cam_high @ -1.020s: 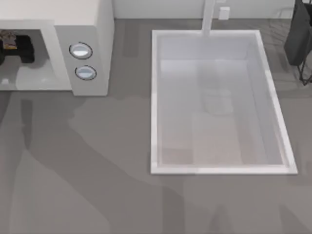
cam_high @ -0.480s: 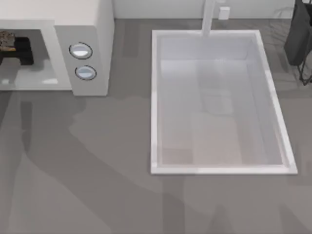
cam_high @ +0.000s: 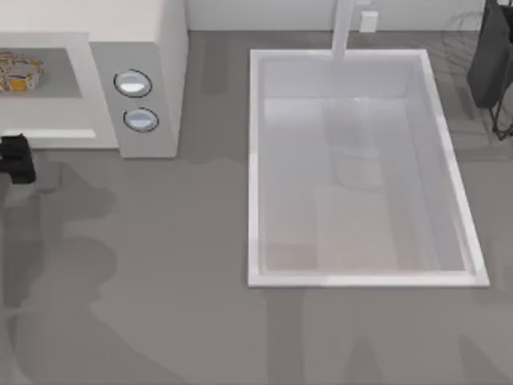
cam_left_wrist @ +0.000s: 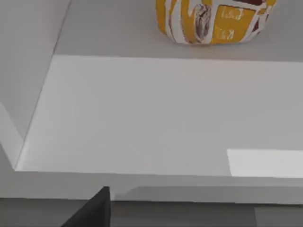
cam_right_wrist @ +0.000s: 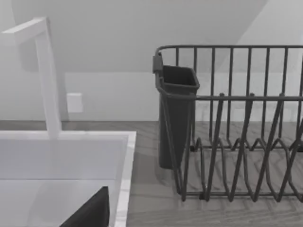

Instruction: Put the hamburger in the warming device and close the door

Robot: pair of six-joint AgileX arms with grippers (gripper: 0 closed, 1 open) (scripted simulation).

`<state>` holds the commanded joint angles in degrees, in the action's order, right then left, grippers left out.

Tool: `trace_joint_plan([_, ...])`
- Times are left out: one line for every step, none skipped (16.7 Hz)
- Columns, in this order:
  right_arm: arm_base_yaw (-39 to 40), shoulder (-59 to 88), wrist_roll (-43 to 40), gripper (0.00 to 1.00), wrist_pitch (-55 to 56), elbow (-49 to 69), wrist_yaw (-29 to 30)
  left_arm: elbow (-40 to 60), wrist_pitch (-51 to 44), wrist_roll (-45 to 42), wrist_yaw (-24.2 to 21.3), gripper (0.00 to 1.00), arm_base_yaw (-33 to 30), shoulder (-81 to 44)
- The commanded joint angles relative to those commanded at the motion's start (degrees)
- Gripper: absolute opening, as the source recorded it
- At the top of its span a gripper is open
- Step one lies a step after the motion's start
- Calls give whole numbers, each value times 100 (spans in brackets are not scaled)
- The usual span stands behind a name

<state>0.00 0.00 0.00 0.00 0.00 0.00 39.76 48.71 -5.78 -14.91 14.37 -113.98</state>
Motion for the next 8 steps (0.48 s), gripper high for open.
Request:
trace_joint_plan([0, 0, 0, 100, 0, 0, 0, -392, 173, -27, -55, 100, 69, 208])
trace_joint_plan([0, 0, 0, 100, 0, 0, 0, -738, 335, -52, -105, 100, 134, 391])
trace_joint_plan([0, 0, 0, 100, 0, 0, 0, -1034, 481, -75, -151, 100, 194, 545])
trace_joint_plan([0, 0, 0, 100, 0, 0, 0, -1266, 606, -94, -190, 100, 245, 669])
trace_joint_plan([0, 0, 0, 100, 0, 0, 0, -1440, 707, -110, -221, 100, 285, 766])
trace_joint_plan([0, 0, 0, 100, 0, 0, 0, -1549, 777, -121, -242, 100, 313, 830])
trace_joint_plan([0, 0, 0, 100, 0, 0, 0, -1602, 812, -127, -253, 100, 326, 862])
trace_joint_plan([0, 0, 0, 100, 0, 0, 0, -1602, 813, -127, -253, 100, 326, 862])
